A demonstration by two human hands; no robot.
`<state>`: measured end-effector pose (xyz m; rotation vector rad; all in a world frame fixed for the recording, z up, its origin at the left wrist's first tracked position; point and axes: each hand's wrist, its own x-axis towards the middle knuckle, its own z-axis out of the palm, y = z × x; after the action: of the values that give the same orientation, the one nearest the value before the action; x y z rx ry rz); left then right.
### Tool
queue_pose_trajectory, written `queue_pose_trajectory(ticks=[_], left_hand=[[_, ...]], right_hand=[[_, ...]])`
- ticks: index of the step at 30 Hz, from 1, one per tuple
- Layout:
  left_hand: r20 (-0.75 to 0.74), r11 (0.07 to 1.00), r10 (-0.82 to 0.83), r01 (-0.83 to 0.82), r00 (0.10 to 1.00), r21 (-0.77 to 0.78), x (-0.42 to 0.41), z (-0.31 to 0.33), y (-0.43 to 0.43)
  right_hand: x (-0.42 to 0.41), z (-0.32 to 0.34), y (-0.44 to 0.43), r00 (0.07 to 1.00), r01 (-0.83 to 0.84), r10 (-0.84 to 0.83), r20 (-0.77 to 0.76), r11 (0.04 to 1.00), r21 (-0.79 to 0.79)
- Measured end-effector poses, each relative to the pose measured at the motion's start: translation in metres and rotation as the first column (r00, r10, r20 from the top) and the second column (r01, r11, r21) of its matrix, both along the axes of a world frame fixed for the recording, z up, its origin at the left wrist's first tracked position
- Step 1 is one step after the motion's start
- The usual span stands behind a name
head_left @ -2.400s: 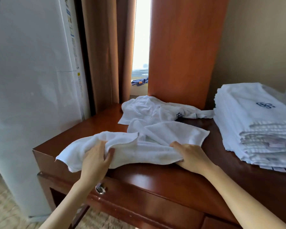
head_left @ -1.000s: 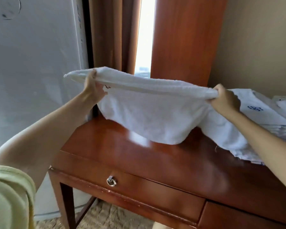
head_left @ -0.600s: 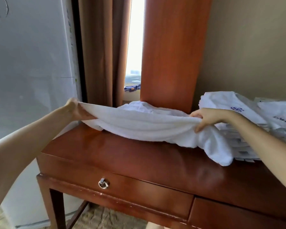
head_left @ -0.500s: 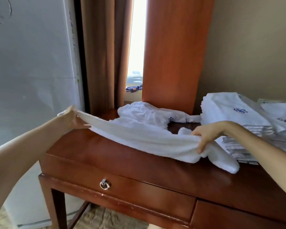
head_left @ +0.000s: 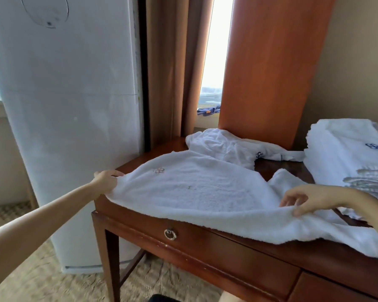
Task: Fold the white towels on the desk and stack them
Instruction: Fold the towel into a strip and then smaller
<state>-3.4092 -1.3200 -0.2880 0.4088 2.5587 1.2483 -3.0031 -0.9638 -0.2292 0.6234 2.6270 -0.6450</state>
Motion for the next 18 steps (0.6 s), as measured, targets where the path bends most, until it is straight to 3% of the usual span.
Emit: queue_pose_trajectory(ticks=[2, 4, 6, 8, 9, 11, 13, 14, 16, 18], left_hand=[[0.099, 0.996, -0.033, 0.024, 0.995, 0.083, 0.000, 0.005, -0.002], [0.084, 0.995, -0.077, 0.071, 0.994, 0.070, 0.001, 0.011, -0.005], [-0.069, 0.976, -0.117, 0.102, 0.991, -0.194, 0.002, 0.016, -0.003], [-0.303, 0.856, -0.160, -0.021, 0.939, -0.517, 0.013, 0.012, 0.003], [-0.382, 0.825, -0.219, -0.040, 0.898, -0.564, 0.019, 0.008, 0.011], [-0.467, 0.844, -0.386, 0.100, 0.795, -0.527, 0.037, 0.001, 0.038], [-0.516, 0.813, -0.564, 0.324, 0.645, -0.484, 0.065, -0.006, 0.074], [-0.516, 0.765, -0.641, 0.425, 0.568, -0.483, 0.083, -0.011, 0.094], [-0.430, 0.627, -0.779, 0.572, 0.457, -0.528, 0.117, -0.021, 0.132], [-0.305, 0.510, -0.857, 0.596, 0.415, -0.620, 0.138, -0.033, 0.158]], right_hand=[[0.004, 0.000, 0.008, 0.994, 0.051, -0.061, -0.094, 0.993, -0.110], [0.010, -0.004, 0.013, 0.996, 0.061, -0.072, -0.055, 0.982, -0.179], [0.014, -0.011, 0.014, 0.997, 0.067, -0.058, 0.052, 0.978, -0.195], [0.016, -0.017, 0.011, 0.992, 0.080, -0.052, 0.118, 0.966, -0.248], [0.016, -0.018, 0.009, 0.994, 0.090, -0.070, 0.081, 0.955, -0.281], [0.016, -0.020, 0.010, 0.964, 0.160, -0.209, -0.166, 0.951, -0.265], [0.016, -0.026, 0.019, 0.868, 0.273, -0.272, -0.415, 0.960, -0.058], [0.018, -0.031, 0.021, 0.867, 0.310, -0.245, -0.435, 0.947, 0.085], [0.028, -0.040, 0.018, 0.934, 0.292, -0.196, -0.299, 0.902, 0.317], [0.045, -0.046, 0.016, 0.961, 0.276, -0.250, -0.119, 0.830, 0.485]])
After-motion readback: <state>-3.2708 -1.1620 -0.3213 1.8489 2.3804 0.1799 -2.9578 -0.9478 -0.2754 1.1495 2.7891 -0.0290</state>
